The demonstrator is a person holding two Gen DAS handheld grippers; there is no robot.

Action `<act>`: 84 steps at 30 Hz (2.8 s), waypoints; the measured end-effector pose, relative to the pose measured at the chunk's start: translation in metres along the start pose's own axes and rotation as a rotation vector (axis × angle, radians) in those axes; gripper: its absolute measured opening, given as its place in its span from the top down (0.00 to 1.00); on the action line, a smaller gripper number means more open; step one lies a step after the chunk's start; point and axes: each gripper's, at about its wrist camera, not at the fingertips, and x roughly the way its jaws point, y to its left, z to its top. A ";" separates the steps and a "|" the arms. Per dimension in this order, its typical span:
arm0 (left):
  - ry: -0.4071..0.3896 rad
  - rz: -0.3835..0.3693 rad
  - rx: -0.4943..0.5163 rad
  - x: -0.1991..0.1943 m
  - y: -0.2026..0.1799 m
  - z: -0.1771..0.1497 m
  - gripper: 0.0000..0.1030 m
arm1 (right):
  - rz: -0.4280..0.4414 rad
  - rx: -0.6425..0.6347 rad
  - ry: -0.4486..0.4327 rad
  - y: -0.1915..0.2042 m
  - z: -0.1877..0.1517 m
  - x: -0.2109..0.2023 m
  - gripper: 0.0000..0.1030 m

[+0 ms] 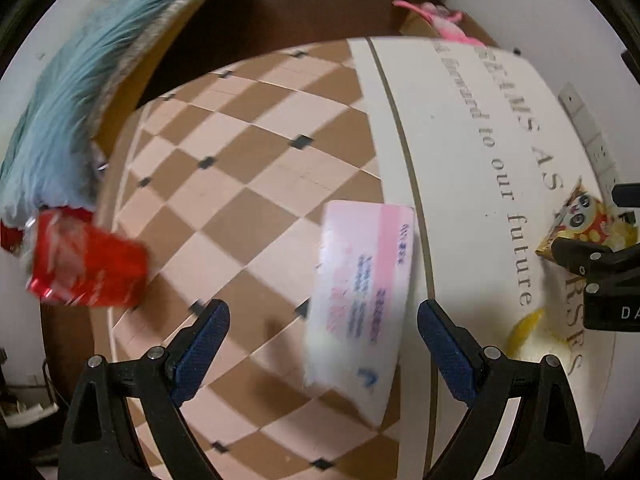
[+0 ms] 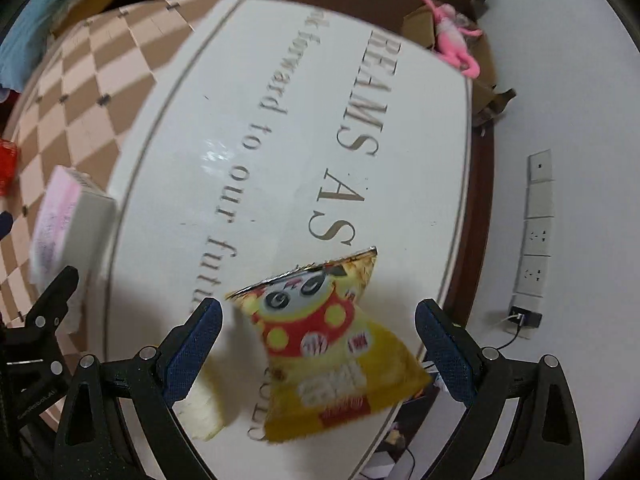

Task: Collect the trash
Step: 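Grasp the yellow chip bag with the right tool while the left tool grasps the white toothpaste box, then carry the chip bag and toothpaste box over the trash bin and open both tools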

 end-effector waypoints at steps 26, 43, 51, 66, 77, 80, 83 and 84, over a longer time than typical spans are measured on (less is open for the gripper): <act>-0.143 -0.106 0.005 -0.061 -0.006 -0.017 0.59 | 0.112 0.150 -0.119 -0.016 -0.031 -0.018 0.46; -0.449 -0.068 -0.147 -0.214 0.140 -0.064 0.59 | 0.222 0.139 -0.465 0.093 -0.076 -0.198 0.47; -0.504 0.033 -0.252 -0.245 0.241 -0.124 0.59 | 0.328 0.025 -0.583 0.215 -0.078 -0.253 0.47; -0.321 0.038 -0.532 -0.155 0.404 -0.210 0.59 | 0.512 -0.142 -0.392 0.452 -0.051 -0.178 0.47; -0.048 -0.177 -0.696 -0.026 0.469 -0.224 0.58 | 0.521 -0.135 -0.216 0.535 -0.011 -0.081 0.47; -0.009 -0.213 -0.727 -0.011 0.480 -0.227 0.56 | 0.516 -0.139 -0.201 0.549 -0.001 -0.068 0.47; 0.002 -0.222 -0.759 -0.006 0.494 -0.235 0.43 | 0.538 -0.125 -0.171 0.555 0.009 -0.056 0.46; -0.001 -0.222 -0.774 -0.006 0.498 -0.238 0.22 | 0.540 -0.123 -0.167 0.557 0.012 -0.053 0.46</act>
